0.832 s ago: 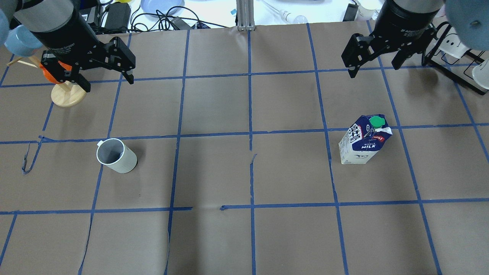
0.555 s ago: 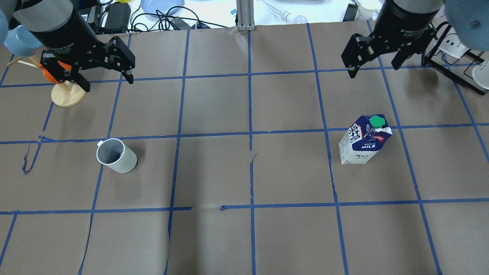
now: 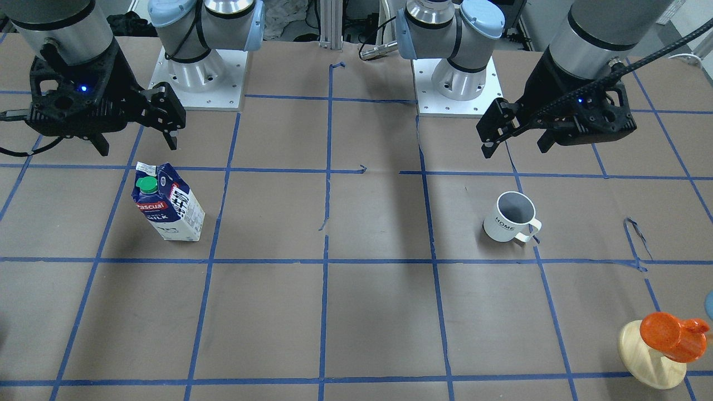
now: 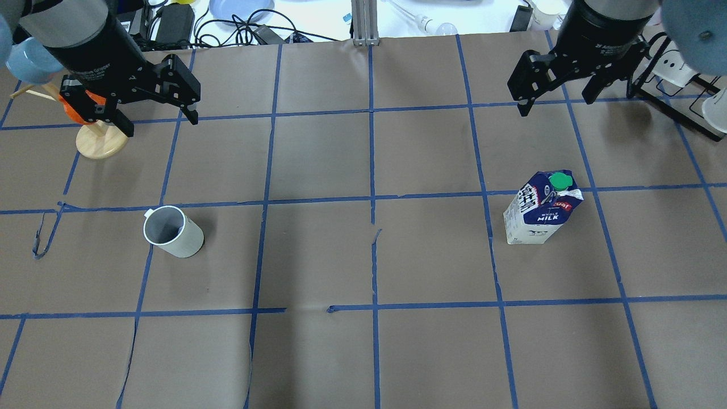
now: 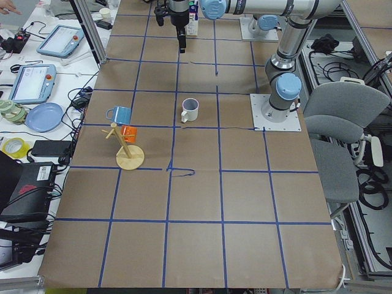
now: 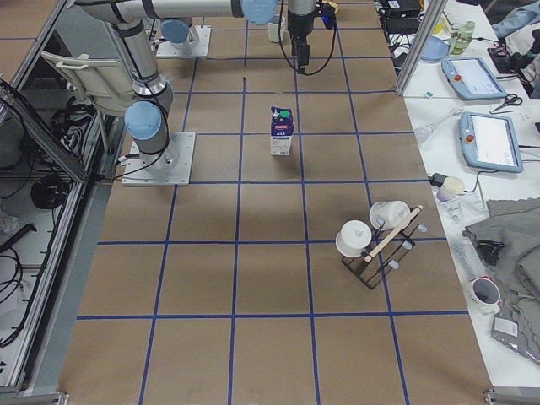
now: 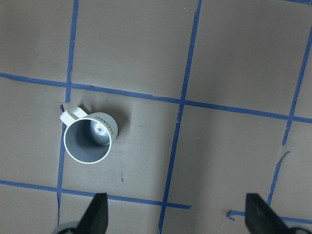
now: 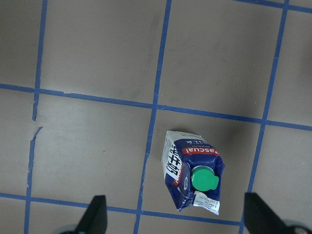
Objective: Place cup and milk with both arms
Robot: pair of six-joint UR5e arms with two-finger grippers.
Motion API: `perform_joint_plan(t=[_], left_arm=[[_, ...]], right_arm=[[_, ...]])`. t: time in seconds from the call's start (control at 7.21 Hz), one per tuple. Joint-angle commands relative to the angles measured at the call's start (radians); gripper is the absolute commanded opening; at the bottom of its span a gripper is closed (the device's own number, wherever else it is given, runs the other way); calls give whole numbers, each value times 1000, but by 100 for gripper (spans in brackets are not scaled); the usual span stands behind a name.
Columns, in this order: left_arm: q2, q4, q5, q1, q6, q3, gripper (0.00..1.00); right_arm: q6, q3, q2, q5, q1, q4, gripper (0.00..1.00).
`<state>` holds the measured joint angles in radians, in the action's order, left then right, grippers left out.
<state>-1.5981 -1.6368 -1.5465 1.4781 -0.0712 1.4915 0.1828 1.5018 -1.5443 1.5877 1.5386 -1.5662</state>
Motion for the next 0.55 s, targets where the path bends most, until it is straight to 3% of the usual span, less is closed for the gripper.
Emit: perform_joint_plan(t=[0.0, 0.42], left_arm=[[4, 0, -3, -1, 1, 1, 100], [1, 0, 8, -1, -1, 21, 100]], right_arm=[[0, 0, 0, -2, 0, 0, 100], [0, 0, 0, -2, 1, 0, 100]])
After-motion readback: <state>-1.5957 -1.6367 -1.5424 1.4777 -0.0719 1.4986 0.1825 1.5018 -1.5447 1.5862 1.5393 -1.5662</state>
